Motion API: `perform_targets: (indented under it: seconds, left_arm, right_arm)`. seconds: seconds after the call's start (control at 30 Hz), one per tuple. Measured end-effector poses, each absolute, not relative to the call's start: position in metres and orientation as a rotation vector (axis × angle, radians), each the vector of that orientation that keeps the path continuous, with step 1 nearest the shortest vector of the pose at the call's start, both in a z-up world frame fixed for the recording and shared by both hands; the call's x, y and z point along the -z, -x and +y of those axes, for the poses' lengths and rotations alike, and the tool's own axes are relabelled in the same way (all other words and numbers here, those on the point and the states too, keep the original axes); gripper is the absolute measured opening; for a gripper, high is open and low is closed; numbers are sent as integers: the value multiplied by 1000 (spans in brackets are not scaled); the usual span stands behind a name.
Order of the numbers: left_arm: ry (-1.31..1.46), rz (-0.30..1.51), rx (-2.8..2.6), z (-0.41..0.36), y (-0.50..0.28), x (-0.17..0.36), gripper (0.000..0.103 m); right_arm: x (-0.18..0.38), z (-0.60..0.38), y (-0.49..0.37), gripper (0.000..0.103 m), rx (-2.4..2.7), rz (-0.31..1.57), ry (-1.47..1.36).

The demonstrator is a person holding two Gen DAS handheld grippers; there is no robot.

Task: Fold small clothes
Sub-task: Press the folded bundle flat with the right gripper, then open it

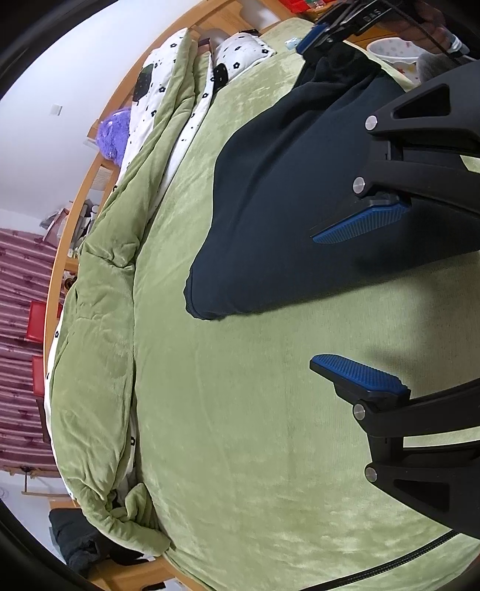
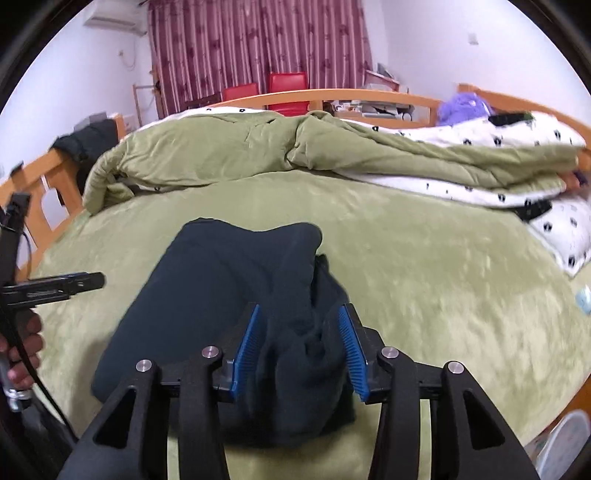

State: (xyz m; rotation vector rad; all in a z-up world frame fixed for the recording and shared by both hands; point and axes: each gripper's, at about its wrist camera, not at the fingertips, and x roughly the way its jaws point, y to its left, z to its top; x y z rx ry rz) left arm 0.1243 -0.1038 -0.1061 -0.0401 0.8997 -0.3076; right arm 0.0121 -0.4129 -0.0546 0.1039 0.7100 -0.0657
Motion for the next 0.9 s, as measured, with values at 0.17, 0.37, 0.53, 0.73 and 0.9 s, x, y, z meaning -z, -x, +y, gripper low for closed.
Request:
perform_targets:
  seconds: [0.17,0.37,0.53,0.73,0.9]
  left_arm:
    - [43,906,287,-106,-122,108,61]
    - [39,901,293,-111,-122,105,61]
    - [67,901,320,-114,-120,110,60]
    - [57,928,375,-128,-122,123,61]
    - [32,966,390,-136,-124,140,61]
  right_arm:
    - [58,-411,-32,43,2,755,-79]
    - [89,-399,-46,47,13,863,9]
    - [120,-423,-53,10,18,916,-37]
    - [121,-447,-46,10,-20,898,-182]
    - [143,-452,-58,13,34,1013,-211]
